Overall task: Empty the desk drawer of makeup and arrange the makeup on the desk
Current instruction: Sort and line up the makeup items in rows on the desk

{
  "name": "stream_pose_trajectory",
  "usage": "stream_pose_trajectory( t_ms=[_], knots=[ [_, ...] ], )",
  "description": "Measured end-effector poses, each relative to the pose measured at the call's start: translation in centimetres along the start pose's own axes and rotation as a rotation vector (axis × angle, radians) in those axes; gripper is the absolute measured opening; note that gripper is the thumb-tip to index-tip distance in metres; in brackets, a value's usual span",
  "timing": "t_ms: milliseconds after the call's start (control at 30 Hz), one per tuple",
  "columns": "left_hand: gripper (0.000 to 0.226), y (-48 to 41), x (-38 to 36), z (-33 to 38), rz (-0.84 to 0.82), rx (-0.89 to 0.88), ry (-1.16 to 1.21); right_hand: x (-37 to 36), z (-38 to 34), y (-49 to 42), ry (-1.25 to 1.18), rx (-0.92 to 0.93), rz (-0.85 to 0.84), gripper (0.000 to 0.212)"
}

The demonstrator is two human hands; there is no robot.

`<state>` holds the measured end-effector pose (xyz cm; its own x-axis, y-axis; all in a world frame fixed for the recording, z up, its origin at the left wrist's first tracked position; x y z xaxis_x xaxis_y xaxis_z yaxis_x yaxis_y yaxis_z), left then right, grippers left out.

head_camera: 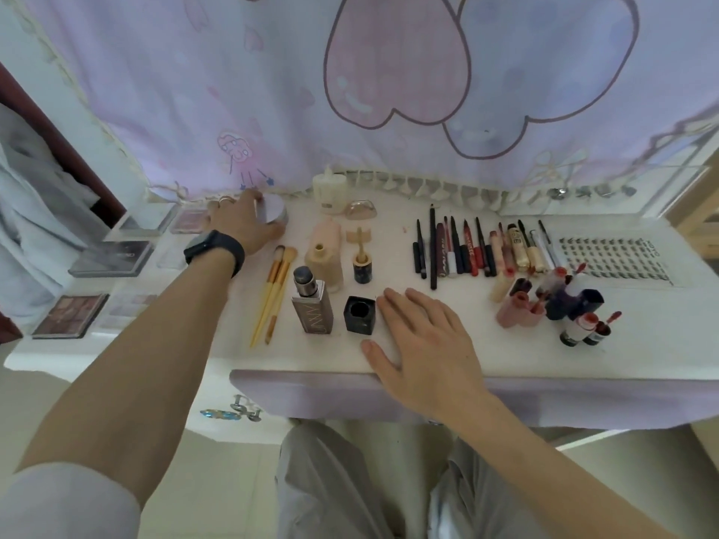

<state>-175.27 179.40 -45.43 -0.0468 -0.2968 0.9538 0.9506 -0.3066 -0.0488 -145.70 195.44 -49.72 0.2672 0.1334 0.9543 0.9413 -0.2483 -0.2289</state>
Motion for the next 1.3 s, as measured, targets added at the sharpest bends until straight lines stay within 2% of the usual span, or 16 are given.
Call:
stream_pose_trajectory(
  t_ms=[67, 133, 267, 367, 467, 533, 633, 700, 767, 833, 967, 1067, 1133, 1300],
  knots=[
    [0.071, 0.2, 0.1, -0.1, 0.011, -0.002, 0.008, 0.1, 0.0, 0.0, -0.002, 0.001, 0.018, 0.068],
    [0.072, 0.6, 0.6, -0.1, 0.043, 0.007, 0.114, 0.1, 0.0, 0.0, -0.004, 0.002, 0.037, 0.066],
    [0.074, 2.5, 3.4, 0.1, 0.188, 0.032, 0.564, -0.3, 0.1, 0.2, -0.004, 0.001, 0.016, 0.068],
    [0.062, 5.2, 6.4, 0.7, 0.340, 0.035, 0.829, -0.3, 0.1, 0.3, -0.019, -0.003, -0.005, 0.070],
    [0.058, 9.3, 8.2, 1.9, 0.356, 0.002, 1.171, 0.0, 0.0, 0.2, -0.090, 0.001, -0.064, 0.075],
    [0.063, 12.5, 9.0, 2.7, 0.361, -0.038, 1.287, 0.5, 0.7, 0.2, -0.293, -0.035, -0.101, 0.074],
    [0.069, 17.0, 9.2, 3.8, 0.359, -0.096, 1.395, 2.3, 2.5, 0.6, -0.854, -0.196, -0.071, 0.052],
    [0.071, 19.5, 8.5, 5.1, 0.279, -0.160, 1.406, 3.3, 3.6, 1.2, -1.076, -0.281, -0.032, 0.033],
    [0.071, 21.5, 7.2, 6.8, 0.171, -0.222, 1.372, 4.2, 4.3, 1.8, -1.138, -0.312, -0.025, 0.025],
    [0.072, 23.2, 5.9, 8.8, 0.087, -0.272, 1.275, 5.0, 4.5, 2.3, -1.189, -0.304, -0.080, 0.034],
    [0.077, 25.9, 3.2, 12.9, -0.008, -0.353, 1.067, 5.7, 3.8, 3.5, -1.333, -0.311, -0.292, 0.068],
    [0.077, 27.4, 1.4, 15.8, -0.065, -0.452, 0.963, 6.8, 3.5, 4.1, -1.300, -0.269, -0.315, 0.059],
    [0.079, 27.8, 0.4, 17.2, -0.086, -0.497, 0.923, 7.4, 3.8, 4.4, -1.173, -0.222, -0.275, 0.050],
    [0.071, 27.8, -2.3, 18.2, -0.067, -0.483, 0.888, 7.5, 5.6, 4.9, -1.080, -0.265, -0.206, 0.053]
  ],
)
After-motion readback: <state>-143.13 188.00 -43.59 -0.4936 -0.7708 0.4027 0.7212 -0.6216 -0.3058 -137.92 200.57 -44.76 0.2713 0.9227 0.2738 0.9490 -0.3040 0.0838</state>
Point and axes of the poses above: each hand's wrist, its own y-axis away from the middle knuckle, its own x-axis out of the back of the hand, z = x × y, the point moved 8 cm from there along -y, towards the middle knuckle, and after that the axes turned 4 degrees about -x, right-handed, at the moved point
